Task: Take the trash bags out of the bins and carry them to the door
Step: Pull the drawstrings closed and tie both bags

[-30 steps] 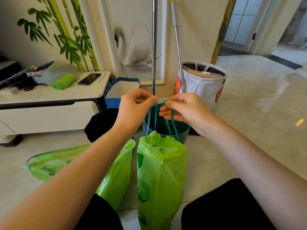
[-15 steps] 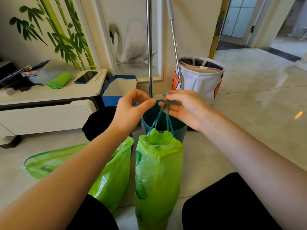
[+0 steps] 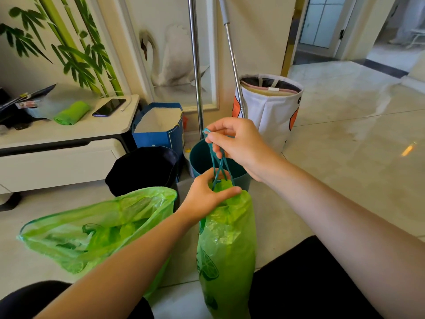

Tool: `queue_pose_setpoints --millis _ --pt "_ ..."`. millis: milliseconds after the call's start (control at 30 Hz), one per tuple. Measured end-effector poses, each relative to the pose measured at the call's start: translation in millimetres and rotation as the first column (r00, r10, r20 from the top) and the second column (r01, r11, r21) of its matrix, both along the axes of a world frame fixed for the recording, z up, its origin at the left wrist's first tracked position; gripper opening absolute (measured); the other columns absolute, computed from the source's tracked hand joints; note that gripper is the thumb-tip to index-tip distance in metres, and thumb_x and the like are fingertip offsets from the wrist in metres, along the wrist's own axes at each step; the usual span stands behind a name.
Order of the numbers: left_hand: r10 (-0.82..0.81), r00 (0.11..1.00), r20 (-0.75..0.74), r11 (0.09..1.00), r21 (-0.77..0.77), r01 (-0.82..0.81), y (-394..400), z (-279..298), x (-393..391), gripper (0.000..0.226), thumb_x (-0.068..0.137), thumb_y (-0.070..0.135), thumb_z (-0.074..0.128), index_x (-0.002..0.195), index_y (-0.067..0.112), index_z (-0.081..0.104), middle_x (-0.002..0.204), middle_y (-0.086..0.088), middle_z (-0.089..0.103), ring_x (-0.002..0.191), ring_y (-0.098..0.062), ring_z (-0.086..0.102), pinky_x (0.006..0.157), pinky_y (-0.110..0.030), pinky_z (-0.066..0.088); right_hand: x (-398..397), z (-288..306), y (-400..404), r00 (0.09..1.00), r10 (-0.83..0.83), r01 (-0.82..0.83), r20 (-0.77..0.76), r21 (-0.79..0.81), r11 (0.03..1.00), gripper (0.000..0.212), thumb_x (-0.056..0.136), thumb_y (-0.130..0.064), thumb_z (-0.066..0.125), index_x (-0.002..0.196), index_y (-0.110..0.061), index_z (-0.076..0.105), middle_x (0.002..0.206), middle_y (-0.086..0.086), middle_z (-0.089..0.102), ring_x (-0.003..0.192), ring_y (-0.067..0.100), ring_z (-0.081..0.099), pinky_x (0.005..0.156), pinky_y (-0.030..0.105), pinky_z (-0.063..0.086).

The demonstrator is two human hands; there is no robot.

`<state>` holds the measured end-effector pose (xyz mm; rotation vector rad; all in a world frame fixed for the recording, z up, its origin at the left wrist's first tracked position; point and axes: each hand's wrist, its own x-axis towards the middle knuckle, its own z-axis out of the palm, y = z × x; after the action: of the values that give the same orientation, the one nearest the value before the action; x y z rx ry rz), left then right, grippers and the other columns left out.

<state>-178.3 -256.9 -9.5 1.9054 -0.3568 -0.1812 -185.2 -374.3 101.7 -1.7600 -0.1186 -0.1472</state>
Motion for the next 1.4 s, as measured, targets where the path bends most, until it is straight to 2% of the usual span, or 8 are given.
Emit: queue_pose_setpoints --millis 133,333,567,700,933,1100,1233,1400 --pt "-0.023 1.0 -0.004 1.0 -0.005 0.023 -10 -3 -3 0.062 0.061 0.048 0.084 0.112 0.025 0.056 0.111 0.011 0.067 0.102 0.002 0.061 0.089 -0.023 0.05 0 -1 0 1.0 -0.015 0.016 0.021 -0.042 0.999 0.011 0.09 -0.007 0.058 0.096 -0.009 0.067 0.075 0.0 0.067 0.051 0.0 0.053 0.051 0.016 0.046" --pt "0.144 0.969 0.2 0.973 0.152 -0.176 -14 -11 1 0.027 0.074 0.03 0.075 0.082 0.023 0.051 0.078 0.01 0.059 0.073 -0.004 0.055 0.063 -0.011 0.043 -4 2 4 0.976 -0.045 0.072 0.212 -0.123 0.99 0.011 0.085 -0.004 0.063 0.092 -0.007 0.07 0.075 -0.004 0.064 0.045 0.0 0.051 0.051 0.013 0.044" --pt "0.097 0.967 0.236 0.983 0.127 -0.13 -6 -19 9 0.011 0.088 0.024 0.058 0.087 0.013 0.058 0.076 0.007 0.049 0.065 -0.005 0.049 0.066 -0.023 0.045 -5 16 -8 0.887 -0.17 0.246 0.429 -0.127 0.961 0.013 0.085 -0.011 0.065 0.094 -0.013 0.075 0.069 -0.019 0.062 0.06 -0.005 0.058 0.062 0.012 0.047" --pt "0.054 0.984 0.17 0.982 0.167 -0.083 -1 -32 9 0.019 0.093 0.031 0.05 0.088 0.014 0.056 0.06 0.007 0.044 0.049 -0.005 0.037 0.051 -0.022 0.034 -6 16 -7 0.882 -0.18 0.226 0.436 -0.055 0.973 0.013 0.085 -0.007 0.063 0.092 -0.008 0.074 0.06 -0.008 0.062 0.05 0.007 0.056 0.059 0.024 0.053" --pt "-0.083 0.971 0.223 0.895 0.445 -0.026 15 -43 23 0.029 0.094 0.046 0.045 0.077 0.023 0.047 0.076 0.002 0.047 0.074 -0.017 0.05 0.069 -0.031 0.037 -4 11 -3 0.894 -0.191 0.221 0.405 -0.027 0.975 0.013 0.086 -0.005 0.063 0.093 -0.005 0.074 0.06 -0.004 0.064 0.05 0.008 0.058 0.059 0.021 0.056" --pt "-0.199 0.977 0.076 0.789 0.604 0.114 27 -14 31 0.036 0.089 0.05 0.054 0.076 0.016 0.053 0.074 0.001 0.051 0.069 -0.014 0.05 0.068 -0.034 0.045 -2 8 -5 0.919 -0.174 0.18 0.353 0.015 0.983 0.013 0.086 -0.004 0.063 0.094 -0.003 0.073 0.062 0.0 0.066 0.052 0.007 0.062 0.057 0.021 0.054" --pt "-0.151 0.982 0.113 0.876 0.475 0.08 42 13 27 0.026 0.081 0.036 0.071 0.101 0.019 0.072 0.098 0.002 0.072 0.089 -0.011 0.066 0.086 -0.029 0.054 1 8 -8 0.923 -0.194 0.175 0.331 0.086 0.981 0.015 0.086 -0.002 0.062 0.098 -0.001 0.071 0.073 0.007 0.07 0.061 0.011 0.069 0.062 0.023 0.057" --pt "-0.044 0.999 0.002 0.966 0.253 0.042 46 15 19 0.018 0.08 0.019 0.074 0.097 0.011 0.076 0.092 0.0 0.075 0.086 -0.009 0.07 0.088 -0.028 0.055 2 8 0 0.935 -0.165 0.137 0.313 0.11 0.984 0.014 0.087 -0.002 0.061 0.098 -0.001 0.07 0.074 0.007 0.071 0.064 0.014 0.071 0.065 0.024 0.058"
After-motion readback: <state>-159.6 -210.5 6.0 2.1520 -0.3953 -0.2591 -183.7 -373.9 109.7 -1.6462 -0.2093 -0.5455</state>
